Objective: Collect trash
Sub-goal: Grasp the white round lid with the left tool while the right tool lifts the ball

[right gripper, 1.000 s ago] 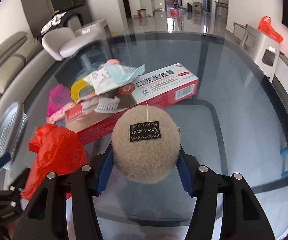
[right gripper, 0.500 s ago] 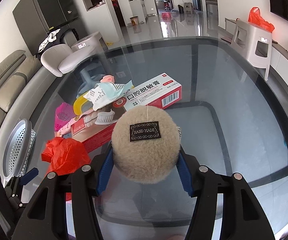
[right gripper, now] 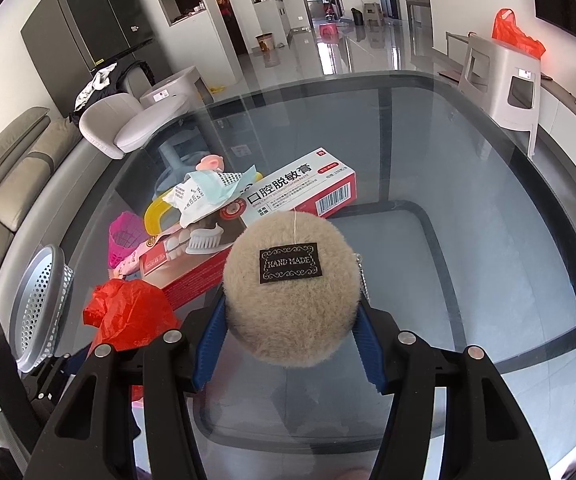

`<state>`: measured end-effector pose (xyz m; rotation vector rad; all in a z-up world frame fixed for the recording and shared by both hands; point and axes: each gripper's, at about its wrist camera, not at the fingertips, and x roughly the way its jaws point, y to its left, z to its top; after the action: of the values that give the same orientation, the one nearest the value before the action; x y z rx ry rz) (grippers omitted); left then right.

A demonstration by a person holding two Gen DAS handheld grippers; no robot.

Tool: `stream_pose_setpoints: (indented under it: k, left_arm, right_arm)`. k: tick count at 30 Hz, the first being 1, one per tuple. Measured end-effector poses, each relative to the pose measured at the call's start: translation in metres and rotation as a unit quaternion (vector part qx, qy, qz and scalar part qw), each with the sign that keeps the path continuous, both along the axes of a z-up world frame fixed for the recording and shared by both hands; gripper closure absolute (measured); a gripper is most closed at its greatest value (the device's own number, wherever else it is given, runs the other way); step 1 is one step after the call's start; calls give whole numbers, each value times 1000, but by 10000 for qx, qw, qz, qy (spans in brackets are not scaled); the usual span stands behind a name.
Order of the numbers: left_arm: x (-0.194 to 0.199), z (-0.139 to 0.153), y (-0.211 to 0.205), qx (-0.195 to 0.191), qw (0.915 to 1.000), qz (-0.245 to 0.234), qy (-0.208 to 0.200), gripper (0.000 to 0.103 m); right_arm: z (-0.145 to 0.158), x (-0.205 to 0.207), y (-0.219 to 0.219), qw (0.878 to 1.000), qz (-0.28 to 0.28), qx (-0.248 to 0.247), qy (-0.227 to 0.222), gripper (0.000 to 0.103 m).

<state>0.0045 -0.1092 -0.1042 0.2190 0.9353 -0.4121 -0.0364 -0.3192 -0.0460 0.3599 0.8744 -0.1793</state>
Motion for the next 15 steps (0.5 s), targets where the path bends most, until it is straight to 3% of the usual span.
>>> stream_pose_setpoints:
  k: [2,9,15]
  left_arm:
    - [-2,2,0,-29,10000,-76,1,64]
    - [-1,6,14,-178,9997,-56,128,64]
    - [-6,25,33,-239,9995,131,-177,64]
  right_arm:
    - [0,0,0,10000,1,-23,-7,47]
    - [3,-2,1,10000,-18,-69,-44,47]
    - [18,-9,8,9996,-17,-104,-269,47]
